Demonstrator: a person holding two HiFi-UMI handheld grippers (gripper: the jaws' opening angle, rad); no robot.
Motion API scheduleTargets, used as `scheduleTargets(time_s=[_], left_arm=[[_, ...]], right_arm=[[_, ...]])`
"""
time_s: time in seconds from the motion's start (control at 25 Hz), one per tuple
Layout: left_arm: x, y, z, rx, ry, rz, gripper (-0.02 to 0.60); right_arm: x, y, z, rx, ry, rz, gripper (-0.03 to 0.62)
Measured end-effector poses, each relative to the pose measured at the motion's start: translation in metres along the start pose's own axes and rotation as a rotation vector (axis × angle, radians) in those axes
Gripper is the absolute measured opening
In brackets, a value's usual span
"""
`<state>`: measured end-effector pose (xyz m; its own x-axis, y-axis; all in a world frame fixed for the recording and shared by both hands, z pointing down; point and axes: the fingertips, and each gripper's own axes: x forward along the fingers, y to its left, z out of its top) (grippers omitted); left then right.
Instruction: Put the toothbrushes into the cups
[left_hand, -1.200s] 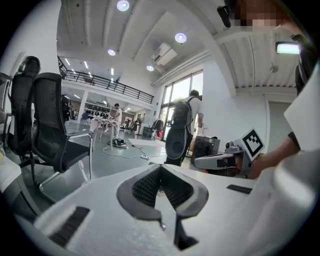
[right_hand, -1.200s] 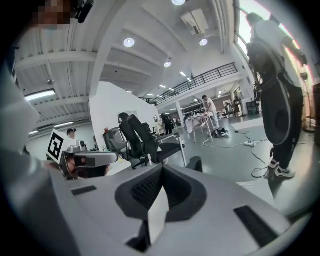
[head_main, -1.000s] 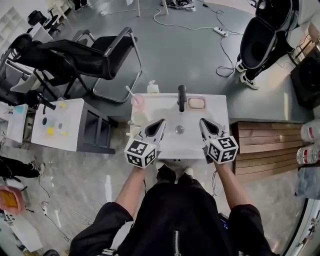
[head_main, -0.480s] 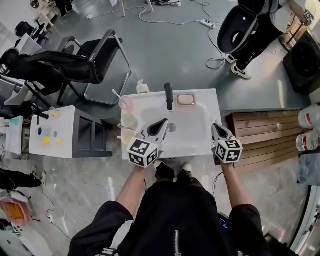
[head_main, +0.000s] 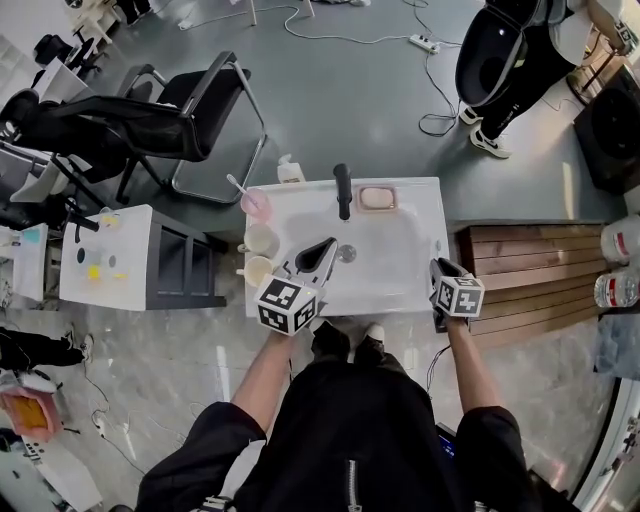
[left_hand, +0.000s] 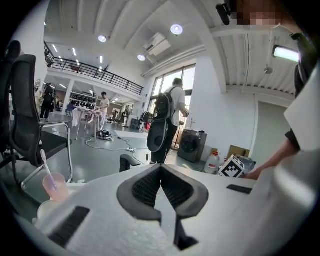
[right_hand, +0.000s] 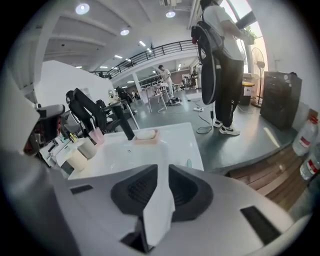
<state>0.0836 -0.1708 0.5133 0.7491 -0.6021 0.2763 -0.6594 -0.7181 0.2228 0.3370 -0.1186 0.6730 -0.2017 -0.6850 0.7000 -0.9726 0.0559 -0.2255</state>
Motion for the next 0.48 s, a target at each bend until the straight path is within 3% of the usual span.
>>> scheduleTargets(time_s=[0.28, 0.48], left_arm=[[-0.009, 0.013, -0.012, -0.016, 0.023, 0.033, 0.002], [-0.017, 0.027, -0.020, -0.036, 0.038, 0.064, 0.002]], right_arm=[[0.034, -0.010, -0.026, -0.030, 0.156, -0.012, 0.098], [0.049, -0.024, -0.037, -0.029, 0.234, -0.068, 0.109]])
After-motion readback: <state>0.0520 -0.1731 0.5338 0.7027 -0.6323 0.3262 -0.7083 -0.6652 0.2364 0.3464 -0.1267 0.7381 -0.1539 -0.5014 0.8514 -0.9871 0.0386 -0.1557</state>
